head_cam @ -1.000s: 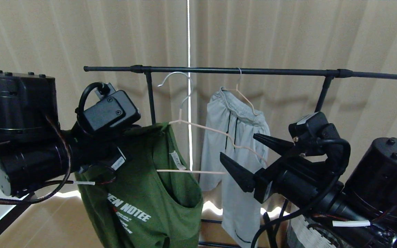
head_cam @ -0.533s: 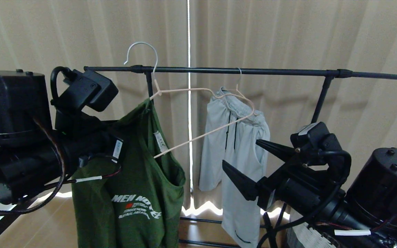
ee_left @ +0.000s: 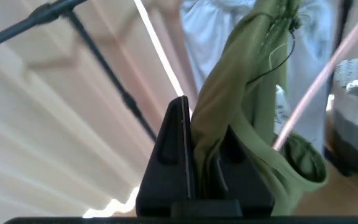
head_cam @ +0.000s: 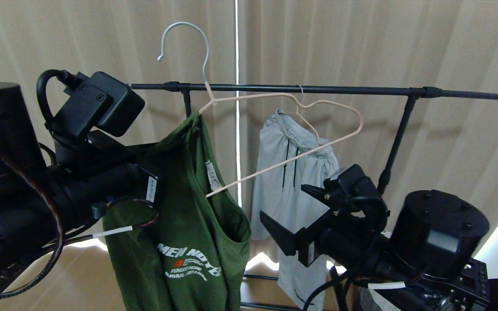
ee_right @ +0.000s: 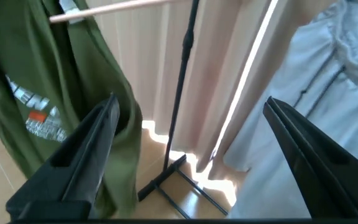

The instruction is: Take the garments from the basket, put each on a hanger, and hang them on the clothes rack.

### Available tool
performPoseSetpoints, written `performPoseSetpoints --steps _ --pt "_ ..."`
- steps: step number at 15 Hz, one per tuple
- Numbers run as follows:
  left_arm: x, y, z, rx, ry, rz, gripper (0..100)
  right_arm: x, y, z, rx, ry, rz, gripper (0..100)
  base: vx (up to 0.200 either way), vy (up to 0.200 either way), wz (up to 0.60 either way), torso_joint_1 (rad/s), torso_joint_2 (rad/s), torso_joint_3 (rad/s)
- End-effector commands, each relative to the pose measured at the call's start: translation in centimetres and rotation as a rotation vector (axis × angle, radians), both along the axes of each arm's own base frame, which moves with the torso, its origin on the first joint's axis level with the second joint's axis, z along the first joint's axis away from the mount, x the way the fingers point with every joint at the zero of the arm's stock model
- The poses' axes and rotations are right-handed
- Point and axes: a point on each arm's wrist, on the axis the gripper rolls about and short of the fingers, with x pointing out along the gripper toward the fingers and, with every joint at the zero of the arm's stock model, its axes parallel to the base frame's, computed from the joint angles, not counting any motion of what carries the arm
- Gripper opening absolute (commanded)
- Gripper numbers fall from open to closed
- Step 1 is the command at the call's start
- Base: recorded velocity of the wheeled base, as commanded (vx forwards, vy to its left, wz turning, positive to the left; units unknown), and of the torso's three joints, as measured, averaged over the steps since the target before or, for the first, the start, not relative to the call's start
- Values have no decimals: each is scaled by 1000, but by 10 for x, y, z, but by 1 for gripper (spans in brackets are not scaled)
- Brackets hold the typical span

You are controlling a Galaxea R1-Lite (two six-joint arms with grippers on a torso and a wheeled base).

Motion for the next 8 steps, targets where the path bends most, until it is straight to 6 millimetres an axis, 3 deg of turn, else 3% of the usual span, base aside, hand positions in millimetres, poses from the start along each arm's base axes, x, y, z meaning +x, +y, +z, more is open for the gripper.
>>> performPoseSetpoints --steps 1,8 --pt "-6 -5 3 -7 -9 -34 0 5 13 -12 -25 22 15 100 0 0 0 0 0 0" --pt "-10 -11 3 -16 -18 -68 0 14 23 -34 -61 58 5 100 0 0 0 0 0 0"
